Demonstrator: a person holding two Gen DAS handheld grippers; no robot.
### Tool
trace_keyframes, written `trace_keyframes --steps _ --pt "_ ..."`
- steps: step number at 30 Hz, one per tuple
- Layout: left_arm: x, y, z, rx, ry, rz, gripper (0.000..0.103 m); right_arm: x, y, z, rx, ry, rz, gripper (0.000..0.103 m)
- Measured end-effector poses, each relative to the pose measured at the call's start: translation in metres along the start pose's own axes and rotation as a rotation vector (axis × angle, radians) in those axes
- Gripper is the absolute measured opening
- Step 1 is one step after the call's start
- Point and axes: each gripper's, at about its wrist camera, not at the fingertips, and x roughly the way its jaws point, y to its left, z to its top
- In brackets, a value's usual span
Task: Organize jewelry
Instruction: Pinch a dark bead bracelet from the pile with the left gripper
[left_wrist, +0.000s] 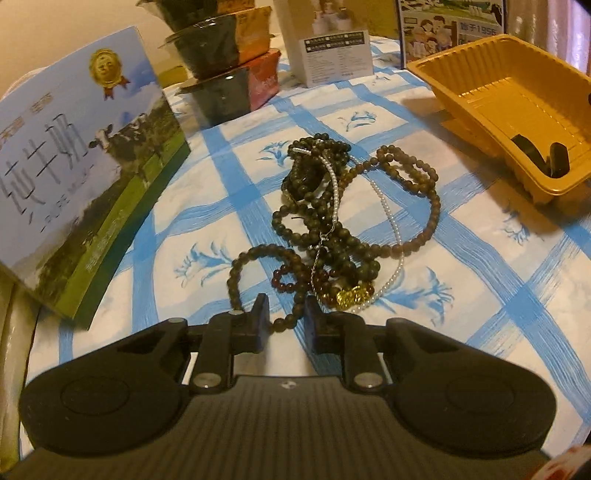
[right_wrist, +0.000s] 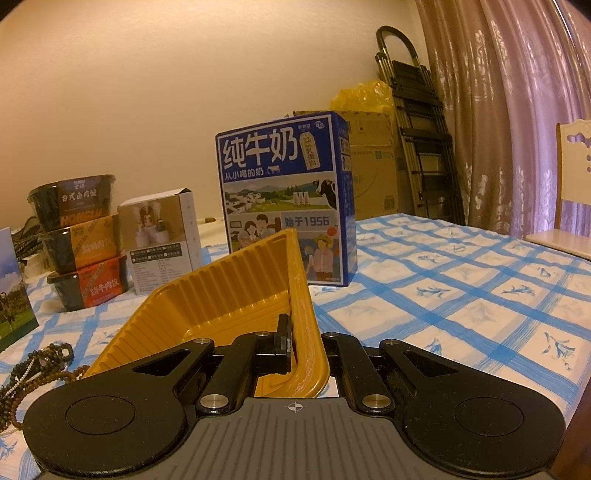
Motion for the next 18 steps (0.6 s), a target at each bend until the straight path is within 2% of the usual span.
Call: trace_keyframes --steps 5,9,12,18 --pt "0.008 0.003 0.007 0.009 0.027 -0.041 0.014 0.0 0.0 0.0 -0.001 0.0 -0.001 0.005" --pt "0.014 0.01 0.013 -0.032 0.051 -0.077 0.012 0.0 0.0 0.0 -0.002 0.0 -0.001 0.006" --pt "0.015 0.012 0.014 -0.058 0.056 -0.099 0.006 0.0 0.0 0.0 -0.001 0.001 0.0 0.006" --pt "0.002 0.021 0.013 -0.132 0.04 -0.09 0.006 0.0 0.0 0.0 0.0 0.001 0.001 0.006"
